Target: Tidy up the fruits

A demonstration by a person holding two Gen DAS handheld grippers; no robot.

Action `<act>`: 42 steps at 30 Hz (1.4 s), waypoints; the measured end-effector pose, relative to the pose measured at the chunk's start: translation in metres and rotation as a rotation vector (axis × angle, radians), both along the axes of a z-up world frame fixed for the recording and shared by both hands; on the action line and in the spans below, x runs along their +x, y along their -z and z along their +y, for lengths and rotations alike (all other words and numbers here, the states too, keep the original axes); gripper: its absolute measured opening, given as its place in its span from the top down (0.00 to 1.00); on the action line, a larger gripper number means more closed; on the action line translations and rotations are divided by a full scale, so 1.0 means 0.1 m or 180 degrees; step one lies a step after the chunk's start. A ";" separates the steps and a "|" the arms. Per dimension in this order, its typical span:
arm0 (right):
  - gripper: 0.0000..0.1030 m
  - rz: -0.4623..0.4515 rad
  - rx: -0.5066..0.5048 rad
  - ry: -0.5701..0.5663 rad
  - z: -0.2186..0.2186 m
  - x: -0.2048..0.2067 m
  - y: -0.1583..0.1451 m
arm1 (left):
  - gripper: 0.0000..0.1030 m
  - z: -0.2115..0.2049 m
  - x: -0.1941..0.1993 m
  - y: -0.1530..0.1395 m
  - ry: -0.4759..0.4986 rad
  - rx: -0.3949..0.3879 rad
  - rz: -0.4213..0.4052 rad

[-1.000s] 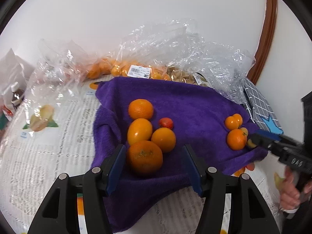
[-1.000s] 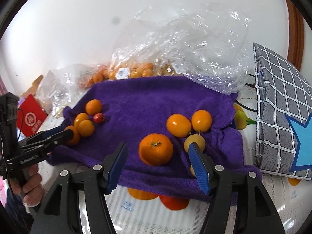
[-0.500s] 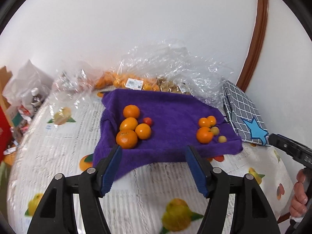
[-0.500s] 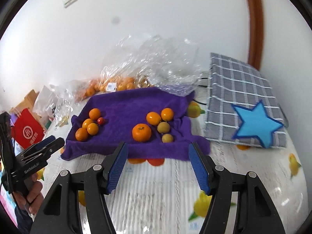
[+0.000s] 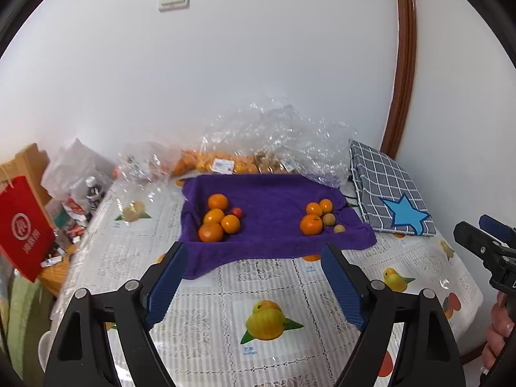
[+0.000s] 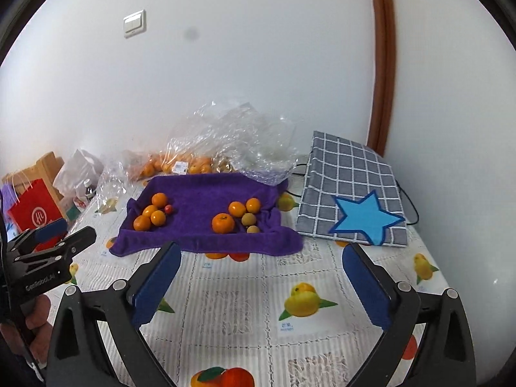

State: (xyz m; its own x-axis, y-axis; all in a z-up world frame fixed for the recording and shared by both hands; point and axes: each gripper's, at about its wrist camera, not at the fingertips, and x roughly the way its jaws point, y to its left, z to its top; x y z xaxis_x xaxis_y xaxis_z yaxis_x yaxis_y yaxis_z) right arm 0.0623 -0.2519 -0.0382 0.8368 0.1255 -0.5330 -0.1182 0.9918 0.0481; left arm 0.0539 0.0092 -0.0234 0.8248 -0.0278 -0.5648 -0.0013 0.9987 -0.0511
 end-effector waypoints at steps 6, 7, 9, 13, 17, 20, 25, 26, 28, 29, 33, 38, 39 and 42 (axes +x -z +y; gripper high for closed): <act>0.04 -0.0082 0.0017 -0.0031 0.00 -0.12 -0.07 | 0.17 -0.01 -0.09 -0.13 -0.0069 0.0029 -0.0086; 0.04 -0.0083 0.0006 -0.0030 0.01 -0.13 -0.06 | 0.17 0.00 -0.10 -0.14 -0.0077 0.0019 -0.0095; 0.04 -0.0082 -0.0023 -0.0030 0.03 -0.14 -0.06 | 0.17 0.00 -0.11 -0.16 -0.0103 0.0019 -0.0113; 0.04 -0.0075 -0.0035 -0.0039 0.04 -0.16 -0.06 | 0.17 -0.01 -0.10 -0.16 -0.0130 0.0090 -0.0118; 0.04 -0.0061 -0.0042 -0.0033 0.02 -0.14 -0.04 | 0.17 0.05 -0.09 -0.14 -0.0166 0.0063 -0.0087; 0.04 -0.0040 -0.0034 -0.0012 0.01 -0.13 -0.03 | 0.17 0.11 -0.07 -0.13 -0.0191 0.0010 -0.0069; 0.04 -0.0025 -0.0047 0.0015 -0.03 -0.12 0.00 | 0.17 0.18 -0.07 -0.15 -0.0233 0.0002 -0.0085; 0.04 -0.0024 -0.0047 0.0024 -0.04 -0.12 0.00 | 0.17 0.19 -0.07 -0.16 -0.0237 0.0001 -0.0087; 0.04 -0.0019 -0.0043 0.0034 -0.05 -0.11 0.00 | 0.17 0.21 -0.07 -0.16 -0.0245 -0.0003 -0.0091; 0.04 -0.0018 -0.0041 0.0041 -0.05 -0.11 0.01 | 0.17 0.21 -0.07 -0.16 -0.0247 -0.0003 -0.0089; 0.04 -0.0021 -0.0043 0.0044 -0.06 -0.11 0.00 | 0.17 0.24 -0.06 -0.15 -0.0253 -0.0018 -0.0074; 0.04 -0.0020 -0.0048 0.0045 -0.06 -0.11 0.00 | 0.17 0.24 -0.06 -0.14 -0.0263 -0.0022 -0.0070; 0.04 -0.0020 -0.0055 0.0047 -0.06 -0.10 0.00 | 0.17 0.25 -0.06 -0.14 -0.0268 -0.0022 -0.0068; 0.04 -0.0020 -0.0056 0.0045 -0.06 -0.10 0.00 | 0.17 0.25 -0.05 -0.14 -0.0266 -0.0024 -0.0070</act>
